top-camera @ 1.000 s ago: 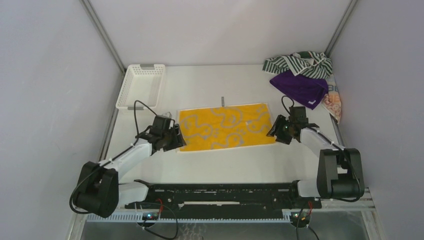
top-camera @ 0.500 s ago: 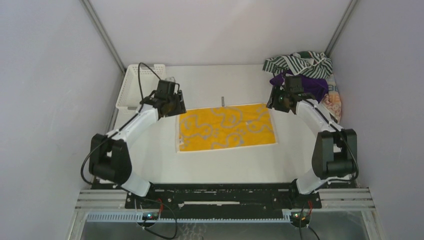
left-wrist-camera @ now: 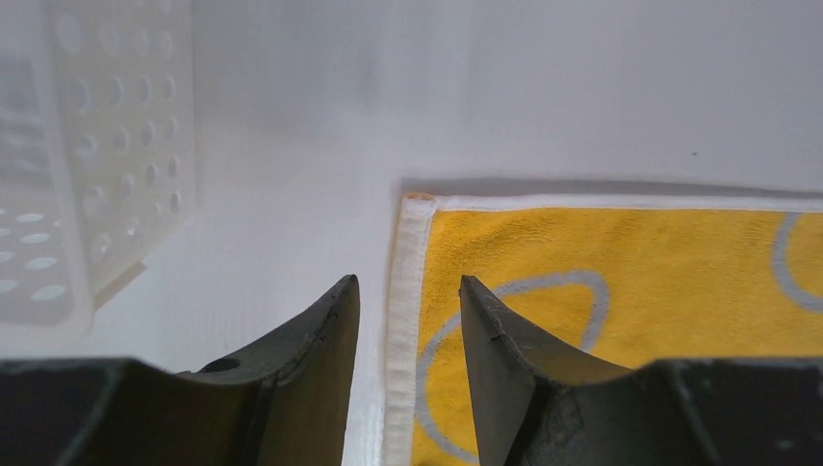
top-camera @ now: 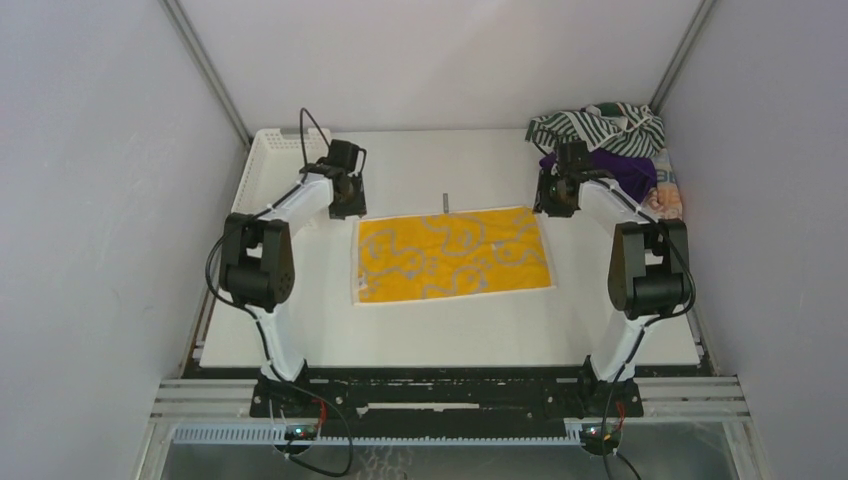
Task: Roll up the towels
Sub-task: Fold the towel at the center of the board.
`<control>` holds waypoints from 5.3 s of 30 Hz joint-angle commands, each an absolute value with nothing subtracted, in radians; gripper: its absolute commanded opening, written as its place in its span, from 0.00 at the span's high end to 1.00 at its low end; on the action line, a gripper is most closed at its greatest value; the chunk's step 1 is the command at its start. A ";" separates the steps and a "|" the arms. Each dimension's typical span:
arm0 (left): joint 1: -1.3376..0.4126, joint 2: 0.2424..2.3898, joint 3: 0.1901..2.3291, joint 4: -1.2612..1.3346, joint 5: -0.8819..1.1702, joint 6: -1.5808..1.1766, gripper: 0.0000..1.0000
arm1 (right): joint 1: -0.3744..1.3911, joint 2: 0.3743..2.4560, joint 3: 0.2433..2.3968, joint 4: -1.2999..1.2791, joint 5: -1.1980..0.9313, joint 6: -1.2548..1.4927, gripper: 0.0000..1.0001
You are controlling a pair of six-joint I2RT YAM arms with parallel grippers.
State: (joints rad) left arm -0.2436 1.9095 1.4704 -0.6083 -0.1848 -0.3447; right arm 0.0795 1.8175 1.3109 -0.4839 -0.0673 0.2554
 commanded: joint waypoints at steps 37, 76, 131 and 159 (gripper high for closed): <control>-0.202 2.130 1.637 -0.678 -0.090 -0.298 0.65 | 0.147 1.932 1.413 -0.464 -0.019 0.186 0.57; -0.202 2.149 1.634 -0.701 -0.067 -0.287 0.78 | 0.132 2.267 1.790 -0.732 0.068 0.181 0.62; -0.201 2.107 1.646 -0.694 -0.077 -0.263 1.00 | 0.108 2.239 1.822 -0.777 0.041 0.095 1.00; -0.201 1.812 1.419 -0.553 -0.101 -0.268 1.00 | 0.092 1.850 1.488 -0.559 0.033 0.207 1.00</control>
State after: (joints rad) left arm -0.2062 1.9163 1.4933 -0.5781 -0.0780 -0.2695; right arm 0.0948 1.9644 1.5471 -0.5983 0.0200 0.1764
